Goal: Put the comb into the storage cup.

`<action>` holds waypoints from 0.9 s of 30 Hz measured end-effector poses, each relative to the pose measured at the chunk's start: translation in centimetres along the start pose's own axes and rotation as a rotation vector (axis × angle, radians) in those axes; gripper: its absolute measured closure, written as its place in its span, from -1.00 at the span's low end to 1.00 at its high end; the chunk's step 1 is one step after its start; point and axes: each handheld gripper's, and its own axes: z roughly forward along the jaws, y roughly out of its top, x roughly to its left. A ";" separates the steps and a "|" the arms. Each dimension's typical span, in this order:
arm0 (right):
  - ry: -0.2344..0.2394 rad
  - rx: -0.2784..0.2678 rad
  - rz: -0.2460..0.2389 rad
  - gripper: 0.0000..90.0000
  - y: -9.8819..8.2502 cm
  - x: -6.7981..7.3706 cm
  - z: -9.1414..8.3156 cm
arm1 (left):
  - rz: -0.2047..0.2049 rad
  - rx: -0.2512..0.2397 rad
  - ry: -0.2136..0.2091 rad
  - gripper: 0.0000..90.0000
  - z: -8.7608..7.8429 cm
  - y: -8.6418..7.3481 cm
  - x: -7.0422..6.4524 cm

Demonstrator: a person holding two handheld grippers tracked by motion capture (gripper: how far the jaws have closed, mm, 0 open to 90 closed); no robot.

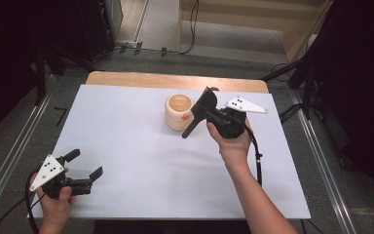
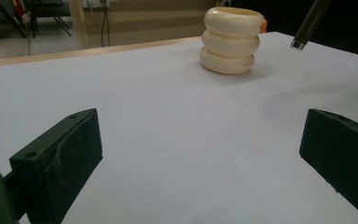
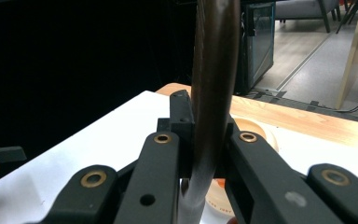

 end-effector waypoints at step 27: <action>-0.024 -0.041 -0.007 0.85 1.5 -1.0 0.9 | 0.001 0.009 -0.003 -1.00 0.2 -0.5 -0.1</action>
